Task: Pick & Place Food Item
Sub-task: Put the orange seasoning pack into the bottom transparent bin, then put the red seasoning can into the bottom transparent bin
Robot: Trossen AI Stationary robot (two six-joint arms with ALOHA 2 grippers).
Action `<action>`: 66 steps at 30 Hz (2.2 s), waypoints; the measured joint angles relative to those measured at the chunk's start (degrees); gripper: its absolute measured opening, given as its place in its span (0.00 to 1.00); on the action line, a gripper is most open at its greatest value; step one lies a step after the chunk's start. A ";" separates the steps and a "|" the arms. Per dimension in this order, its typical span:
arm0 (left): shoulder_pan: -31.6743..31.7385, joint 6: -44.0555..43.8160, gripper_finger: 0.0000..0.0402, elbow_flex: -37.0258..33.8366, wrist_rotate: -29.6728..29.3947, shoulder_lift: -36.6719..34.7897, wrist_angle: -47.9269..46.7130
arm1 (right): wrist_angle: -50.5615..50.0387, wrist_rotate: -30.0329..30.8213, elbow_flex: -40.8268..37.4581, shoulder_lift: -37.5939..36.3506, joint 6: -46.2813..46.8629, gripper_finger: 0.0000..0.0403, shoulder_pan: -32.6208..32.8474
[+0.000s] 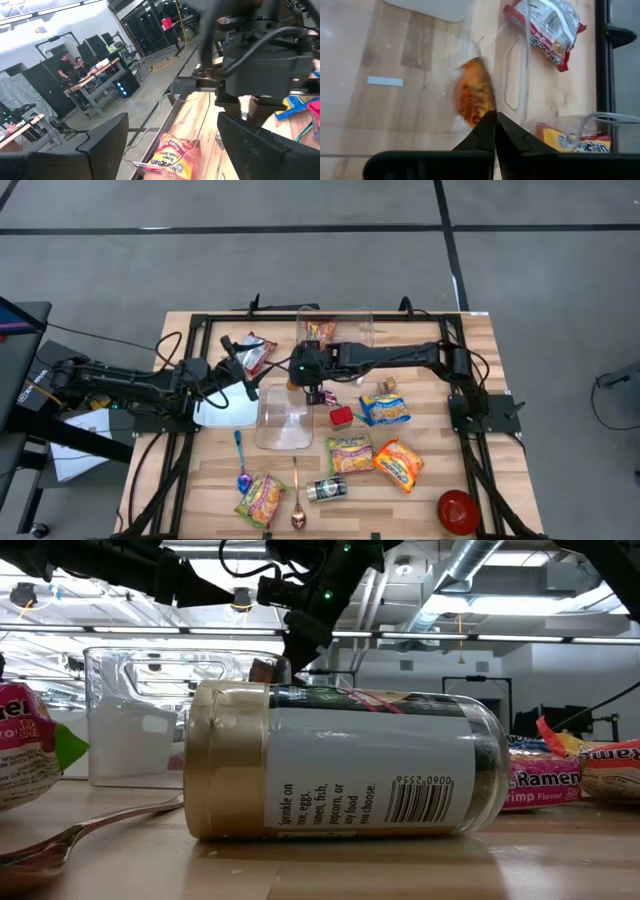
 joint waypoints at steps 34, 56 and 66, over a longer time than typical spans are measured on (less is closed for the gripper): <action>0.02 0.00 0.74 0.00 0.00 0.00 -0.17 | -15.20 0.43 -0.02 -8.24 7.74 0.31 0.07; -0.07 -0.43 0.74 0.00 0.03 0.00 -1.50 | -33.55 -7.10 -0.02 -9.44 19.83 0.79 13.58; -0.11 -4.92 0.74 0.02 12.08 0.02 2.96 | -38.99 7.17 -13.02 -16.89 34.22 0.78 15.45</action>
